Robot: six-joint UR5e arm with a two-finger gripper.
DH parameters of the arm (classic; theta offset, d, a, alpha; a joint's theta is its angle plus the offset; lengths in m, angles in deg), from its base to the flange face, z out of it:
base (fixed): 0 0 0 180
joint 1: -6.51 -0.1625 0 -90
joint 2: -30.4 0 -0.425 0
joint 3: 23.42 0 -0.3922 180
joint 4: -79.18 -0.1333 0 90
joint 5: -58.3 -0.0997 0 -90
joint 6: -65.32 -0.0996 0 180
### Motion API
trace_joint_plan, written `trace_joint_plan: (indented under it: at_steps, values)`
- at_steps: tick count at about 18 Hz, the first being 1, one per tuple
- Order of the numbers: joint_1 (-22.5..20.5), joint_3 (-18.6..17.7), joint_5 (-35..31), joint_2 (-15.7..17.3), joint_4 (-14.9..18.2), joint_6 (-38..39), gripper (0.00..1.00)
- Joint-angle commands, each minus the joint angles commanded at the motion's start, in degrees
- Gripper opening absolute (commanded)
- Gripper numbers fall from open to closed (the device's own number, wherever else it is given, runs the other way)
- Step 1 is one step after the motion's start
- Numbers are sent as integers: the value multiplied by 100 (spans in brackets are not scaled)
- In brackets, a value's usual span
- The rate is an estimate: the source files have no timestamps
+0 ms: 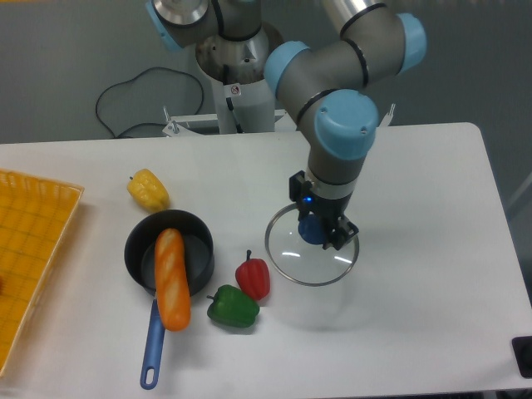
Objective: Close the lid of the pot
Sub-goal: 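Carry the glass lid over to the black saucepan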
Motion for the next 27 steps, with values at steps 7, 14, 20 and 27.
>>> trace_joint_plan:
  at_steps: [7, 14, 20, 27]
  values:
    - [272, -387, 0, 387, -27, 500, 60]
    - [1097, -431, 0, 405, -281, 1739, 60]
    - [1406, -467, 9, 396, -554, 2206, 60]
    - [1696, -537, 9, 431, -844, 2557, 59]
